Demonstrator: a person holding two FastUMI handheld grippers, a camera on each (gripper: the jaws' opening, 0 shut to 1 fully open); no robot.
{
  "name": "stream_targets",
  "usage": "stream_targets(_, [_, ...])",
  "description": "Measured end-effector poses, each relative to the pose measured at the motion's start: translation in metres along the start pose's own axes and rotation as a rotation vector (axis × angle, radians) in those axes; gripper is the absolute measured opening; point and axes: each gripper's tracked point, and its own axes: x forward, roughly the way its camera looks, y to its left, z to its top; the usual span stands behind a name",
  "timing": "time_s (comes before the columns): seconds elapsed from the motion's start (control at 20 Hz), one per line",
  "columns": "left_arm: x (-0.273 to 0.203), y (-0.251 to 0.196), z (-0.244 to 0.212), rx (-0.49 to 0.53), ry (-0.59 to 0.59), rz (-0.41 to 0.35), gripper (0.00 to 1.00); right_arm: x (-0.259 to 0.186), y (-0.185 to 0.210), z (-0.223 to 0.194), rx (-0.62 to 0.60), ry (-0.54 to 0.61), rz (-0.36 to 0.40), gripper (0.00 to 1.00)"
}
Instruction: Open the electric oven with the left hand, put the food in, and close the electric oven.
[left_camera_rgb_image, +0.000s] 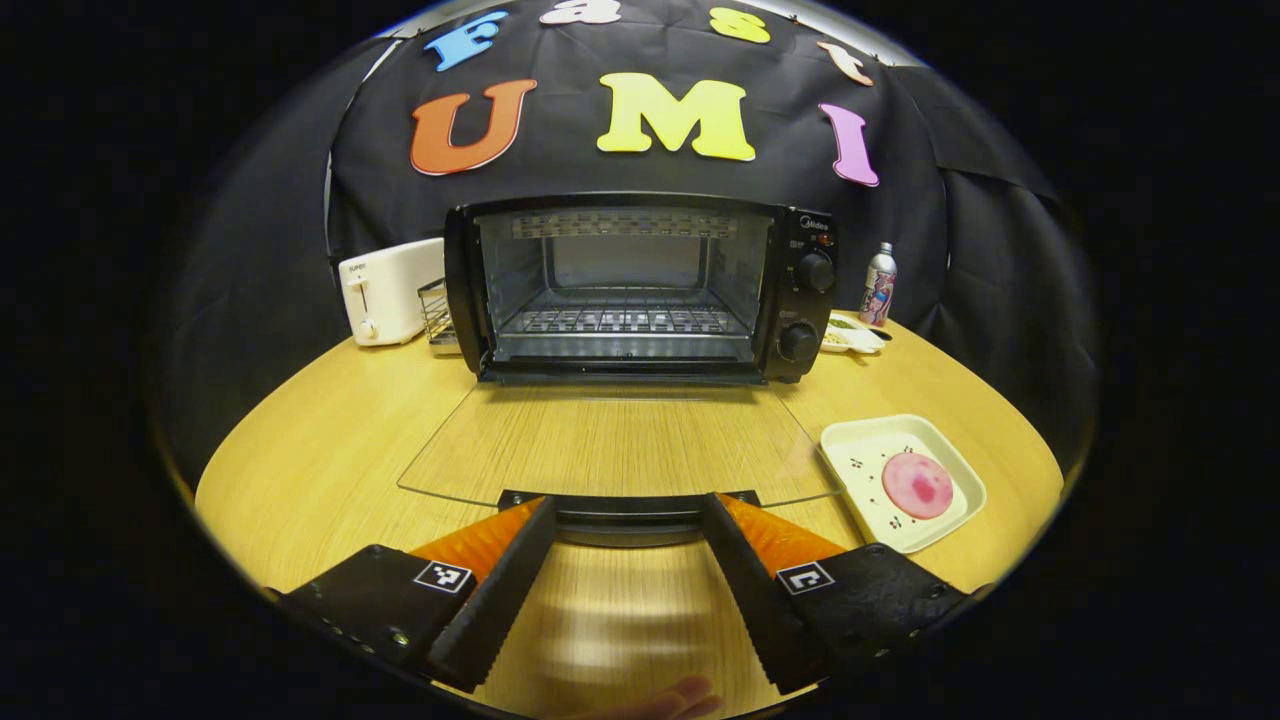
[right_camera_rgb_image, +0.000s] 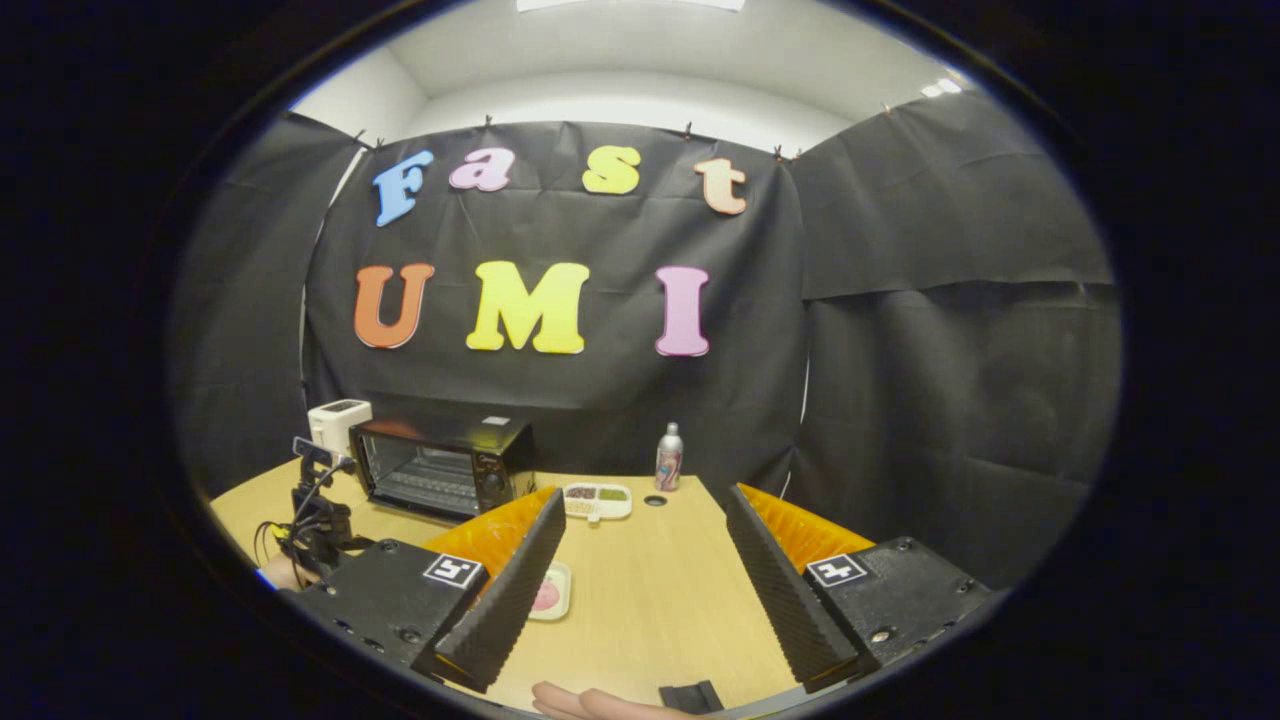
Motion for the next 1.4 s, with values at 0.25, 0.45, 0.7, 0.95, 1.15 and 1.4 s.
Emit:
stream_targets(0.25, [-0.009,0.006,0.015,0.019,-0.058,0.027,0.95,0.029,0.007,-0.030,0.001,0.127,0.031,1.00])
stream_targets(0.45, [-0.039,0.000,0.042,-0.017,-0.129,-0.002,0.94,0.059,0.016,-0.061,0.008,0.273,0.064,1.00])
stream_targets(0.7, [-0.102,-0.004,0.093,-0.012,-0.276,-0.034,0.93,0.092,0.034,-0.108,0.025,0.515,0.149,1.00])
stream_targets(0.95, [-0.164,0.000,0.129,0.022,-0.402,-0.002,0.93,0.118,0.054,-0.150,0.070,0.713,0.220,1.00])
stream_targets(1.15, [-0.210,0.010,0.145,0.078,-0.473,0.056,0.94,0.146,0.065,-0.183,0.117,0.846,0.250,0.94])
stream_targets(1.4, [-0.255,0.001,0.160,0.135,-0.562,0.058,0.94,0.174,0.069,-0.218,0.134,0.962,0.270,0.89])
